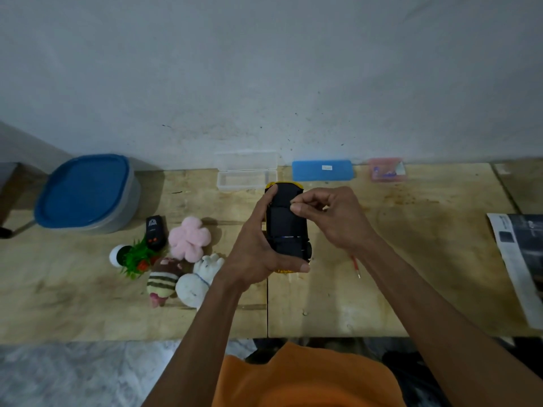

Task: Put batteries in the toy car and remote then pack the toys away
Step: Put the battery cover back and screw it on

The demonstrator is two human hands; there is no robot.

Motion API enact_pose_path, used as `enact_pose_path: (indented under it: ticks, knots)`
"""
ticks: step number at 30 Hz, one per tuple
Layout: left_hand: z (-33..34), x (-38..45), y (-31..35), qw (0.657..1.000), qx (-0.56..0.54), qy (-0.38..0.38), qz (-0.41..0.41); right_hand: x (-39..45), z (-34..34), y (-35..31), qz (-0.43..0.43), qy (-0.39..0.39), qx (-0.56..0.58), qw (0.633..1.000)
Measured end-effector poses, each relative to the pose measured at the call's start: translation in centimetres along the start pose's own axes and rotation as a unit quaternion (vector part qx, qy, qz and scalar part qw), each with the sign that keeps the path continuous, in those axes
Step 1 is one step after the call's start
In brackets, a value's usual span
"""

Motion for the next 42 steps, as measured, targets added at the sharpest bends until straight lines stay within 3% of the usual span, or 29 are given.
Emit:
enact_pose_path:
  ticks: [8, 19, 27, 30, 36, 42]
  knots:
    - [-0.1, -0.5, -0.5, 1.0, -0.006, 0.003, -0.003, -0.2, 0.2, -1.1, -0.024, -0.009, -0.102, 0.994]
    - [-0.2, -0.5, -1.1, 1.0, -0.018, 0.007, -0.023, -0.5, 0.6, -2.5, -0.034, 0.009, -0.282, 0.959]
    - [-0.2, -0.6, -1.6, 0.999, -0.028, 0.012, -0.031, -0.4, 0.5, -1.9, -0.002, -0.008, -0.23, 0.973]
    - [-0.6, -0.5, -1.7, 0.999, -0.023, 0.017, -0.033, -0.4, 0.3, -1.4, 0.01, 0.001, -0.169, 0.986]
    - [-1.4, -0.3, -1.1, 0.999, -0.018, 0.019, -0.022, 0.6, 1.3, -1.0, 0.045, -0.06, -0.04, 0.996]
    - [-1.7, -0.2, -1.1, 0.999, -0.021, 0.011, -0.023, 1.3, 2.0, -1.5, 0.035, -0.096, -0.052, 0.993]
Point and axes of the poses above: each hand's wrist, its own x-axis towards the middle knuckle, its own z-axis out of the palm, y = z × x, the point moved 10 cm from there along x, towards the middle knuckle, and after that the axes turned 3 degrees about -x, right-handed, at the moved point
